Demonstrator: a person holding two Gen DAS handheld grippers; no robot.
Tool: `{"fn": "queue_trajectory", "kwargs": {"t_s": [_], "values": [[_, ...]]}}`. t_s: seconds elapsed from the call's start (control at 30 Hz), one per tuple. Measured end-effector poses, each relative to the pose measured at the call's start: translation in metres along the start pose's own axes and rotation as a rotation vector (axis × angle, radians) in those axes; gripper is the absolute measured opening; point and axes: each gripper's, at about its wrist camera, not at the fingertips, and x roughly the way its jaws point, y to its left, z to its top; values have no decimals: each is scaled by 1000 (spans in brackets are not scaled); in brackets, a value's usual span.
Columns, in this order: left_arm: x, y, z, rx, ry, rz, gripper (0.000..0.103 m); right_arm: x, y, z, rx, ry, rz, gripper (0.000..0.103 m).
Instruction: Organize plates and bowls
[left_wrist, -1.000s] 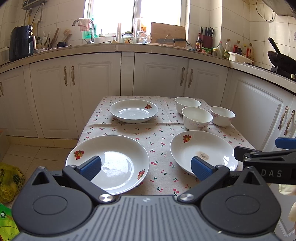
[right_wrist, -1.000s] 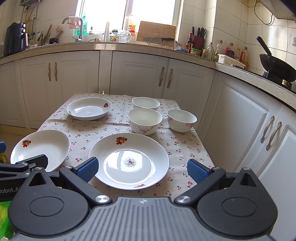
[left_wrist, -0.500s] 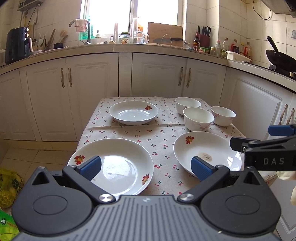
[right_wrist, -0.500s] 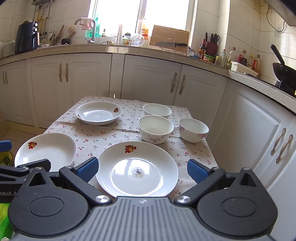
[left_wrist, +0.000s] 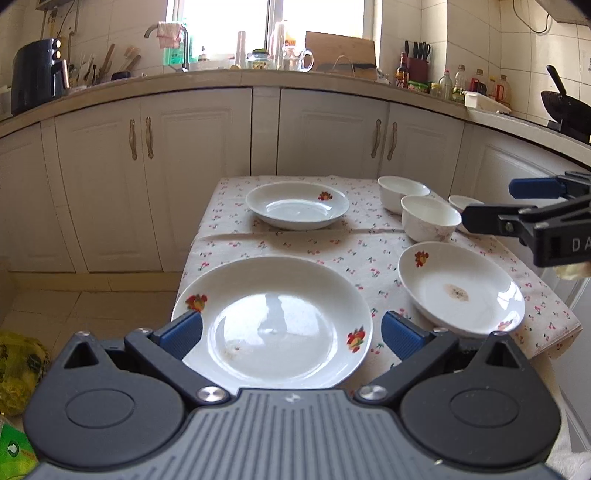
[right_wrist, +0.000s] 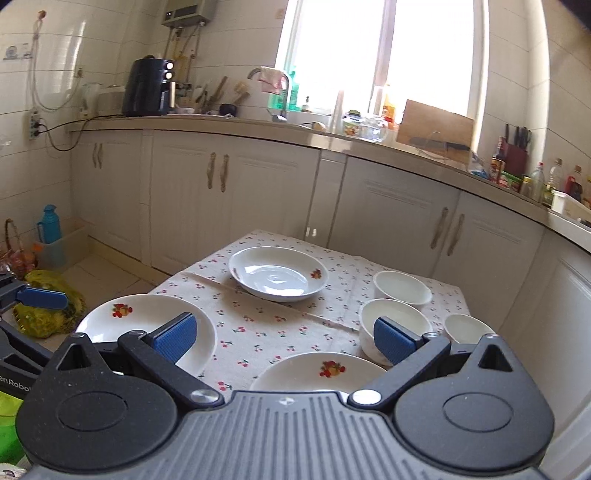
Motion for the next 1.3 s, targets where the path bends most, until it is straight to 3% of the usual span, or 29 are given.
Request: {"fn": "queue_trajectory", "kwargs": {"t_s": [0.2,0.43,0.63,0.97,1.3], "values": [[5,30,-21,-6,45,-34,102,39,17,6,6,97,168,103],[19,49,-39,83,115,-94,102,84,35,-3,16,225,315,103],[34,57,-36,159,139,-143,102,121,35,-7,68,334,372,103],[59,65,-29,231,179,-233,102,167,31,-2,119,439,457,103],[69,67,-25,272,209,-297,100,202,27,3,127,505,515,82]]}}
